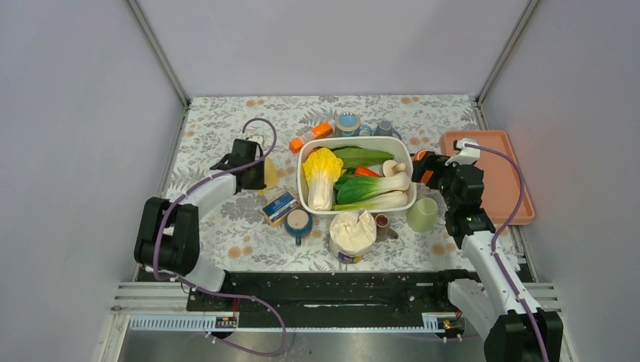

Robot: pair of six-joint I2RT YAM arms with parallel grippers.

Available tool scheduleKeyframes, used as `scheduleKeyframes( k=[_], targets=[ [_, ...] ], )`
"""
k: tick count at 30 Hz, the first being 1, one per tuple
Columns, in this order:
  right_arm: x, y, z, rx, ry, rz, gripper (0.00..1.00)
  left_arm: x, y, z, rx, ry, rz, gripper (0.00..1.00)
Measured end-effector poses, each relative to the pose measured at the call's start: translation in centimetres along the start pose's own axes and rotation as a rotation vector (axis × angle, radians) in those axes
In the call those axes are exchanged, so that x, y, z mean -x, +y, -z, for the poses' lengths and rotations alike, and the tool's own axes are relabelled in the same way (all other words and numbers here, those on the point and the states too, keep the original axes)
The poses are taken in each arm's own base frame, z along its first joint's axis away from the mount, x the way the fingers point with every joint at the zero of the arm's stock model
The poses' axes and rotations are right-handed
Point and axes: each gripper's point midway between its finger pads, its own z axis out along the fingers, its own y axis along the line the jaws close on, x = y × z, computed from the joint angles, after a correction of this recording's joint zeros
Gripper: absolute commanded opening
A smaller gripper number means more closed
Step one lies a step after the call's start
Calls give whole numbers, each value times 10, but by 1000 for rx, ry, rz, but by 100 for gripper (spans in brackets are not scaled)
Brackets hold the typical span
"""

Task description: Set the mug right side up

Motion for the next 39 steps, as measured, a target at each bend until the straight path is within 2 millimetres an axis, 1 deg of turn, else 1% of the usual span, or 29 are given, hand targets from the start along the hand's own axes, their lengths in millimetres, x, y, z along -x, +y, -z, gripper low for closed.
scheduleKeyframes(
  k=[2,4,6,8,10,12,13,15,17,20,22,24,27,30,33,34,39],
  targets=[
    [-4,9,1,35,21,2,99,1,5,3,-27,12,43,0],
    [-7,27,1,85,65,14,99,2,11,9,-56,25,94,0],
    [-3,58,2,172,95,30,99,5,15,18,-87,34,143,0],
    [7,96,5,283,104,27,99,14,15,29,-117,21,173,0],
    [18,136,13,402,102,3,99,27,6,42,-174,-3,182,0],
    [22,170,23,498,106,-30,97,42,-8,59,-247,-36,187,0],
    [22,184,27,535,111,-48,96,49,-14,67,-277,-52,188,0],
    [18,215,36,623,136,-99,95,64,-25,88,-341,-93,190,0],
    [9,243,42,700,174,-162,95,81,-37,113,-408,-146,188,0],
    [-5,274,45,768,238,-257,94,105,-53,152,-508,-224,181,0],
    [-11,288,46,791,269,-319,94,116,-64,178,-573,-270,171,0],
    [-10,303,47,820,280,-378,94,120,-75,200,-630,-300,156,0],
    [3,326,51,887,263,-466,93,119,-96,227,-727,-314,121,0],
    [20,341,57,954,234,-539,92,112,-116,243,-820,-287,95,0],
    [35,349,58,996,200,-594,87,103,-127,248,-862,-245,89,0],
    [38,351,59,1006,194,-604,82,101,-130,249,-871,-234,87,0],
    [51,358,65,1067,164,-647,48,90,-149,257,-934,-193,56,0]
  ],
)
